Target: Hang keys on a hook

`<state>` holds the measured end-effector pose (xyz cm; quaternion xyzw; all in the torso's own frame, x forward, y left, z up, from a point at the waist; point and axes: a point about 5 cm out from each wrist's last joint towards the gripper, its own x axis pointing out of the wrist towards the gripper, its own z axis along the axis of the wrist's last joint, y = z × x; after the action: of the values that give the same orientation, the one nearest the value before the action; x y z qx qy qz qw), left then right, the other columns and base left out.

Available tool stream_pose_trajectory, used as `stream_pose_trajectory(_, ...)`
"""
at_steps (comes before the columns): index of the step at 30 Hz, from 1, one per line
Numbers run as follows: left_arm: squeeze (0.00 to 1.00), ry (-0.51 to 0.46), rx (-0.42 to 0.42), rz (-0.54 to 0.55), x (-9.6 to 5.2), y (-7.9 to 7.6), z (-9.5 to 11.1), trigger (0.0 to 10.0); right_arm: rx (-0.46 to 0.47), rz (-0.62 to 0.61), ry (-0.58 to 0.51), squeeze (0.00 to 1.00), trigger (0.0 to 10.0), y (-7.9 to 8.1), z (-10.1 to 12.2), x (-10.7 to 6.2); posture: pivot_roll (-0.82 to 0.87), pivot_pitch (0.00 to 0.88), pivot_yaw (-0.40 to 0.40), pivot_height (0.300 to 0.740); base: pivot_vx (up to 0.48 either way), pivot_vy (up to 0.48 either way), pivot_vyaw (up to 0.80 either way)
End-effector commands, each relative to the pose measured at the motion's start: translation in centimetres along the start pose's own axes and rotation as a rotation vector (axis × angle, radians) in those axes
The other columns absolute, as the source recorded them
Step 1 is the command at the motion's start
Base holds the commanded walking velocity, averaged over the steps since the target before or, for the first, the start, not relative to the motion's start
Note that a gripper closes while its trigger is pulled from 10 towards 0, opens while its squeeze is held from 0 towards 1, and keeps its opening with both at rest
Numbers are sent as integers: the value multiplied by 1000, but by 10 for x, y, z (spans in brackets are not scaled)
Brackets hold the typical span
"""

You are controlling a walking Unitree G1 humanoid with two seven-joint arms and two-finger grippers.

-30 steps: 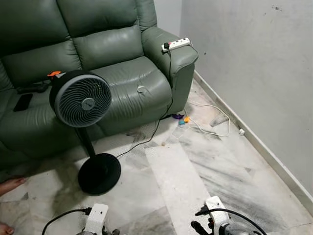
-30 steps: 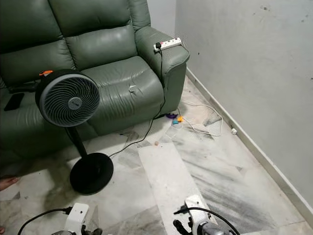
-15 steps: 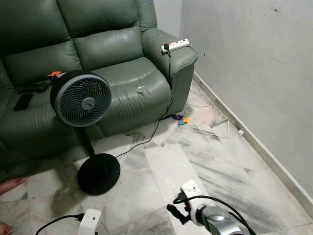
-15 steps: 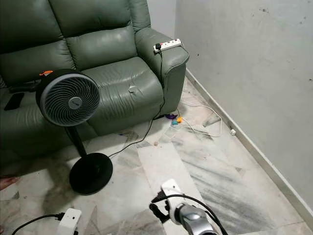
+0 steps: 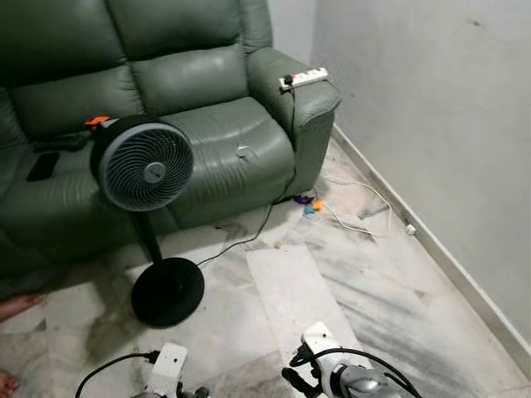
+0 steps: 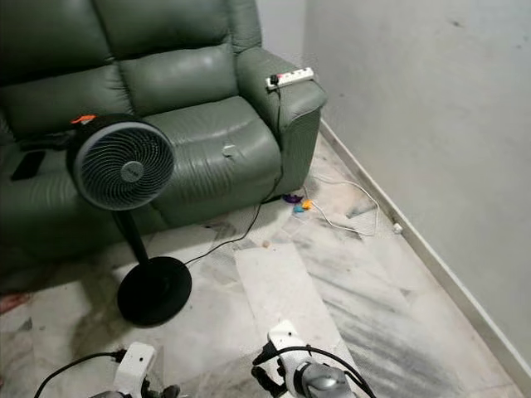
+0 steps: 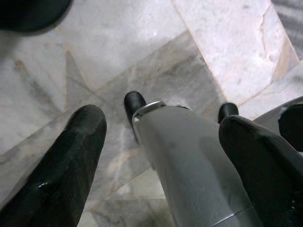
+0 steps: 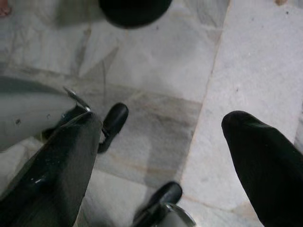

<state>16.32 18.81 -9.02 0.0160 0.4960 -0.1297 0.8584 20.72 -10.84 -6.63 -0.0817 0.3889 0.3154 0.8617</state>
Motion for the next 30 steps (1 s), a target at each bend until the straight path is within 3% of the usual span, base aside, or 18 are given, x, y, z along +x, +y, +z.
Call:
stream_pose_trajectory(1,0,5,17,1,1,-3,1,10000,2,-1,26,0,10000,0,-7,-2,24,39,10,740,0,0,0)
stream_pose_trajectory(16,0,26,70,-7,2,-6,0,10000,-20,1,42,0,10000,1,-10,-2,25,34,11,740,0,0,0)
stream_pose_trajectory(27,0,20,89,-14,2,-6,2,10000,-53,11,47,0,10000,2,-12,-3,29,28,13,740,361,0,0)
stream_pose_trajectory(30,0,11,95,-24,5,-12,6,10000,-57,14,42,0,10000,2,-10,-2,28,27,13,740,429,0,0)
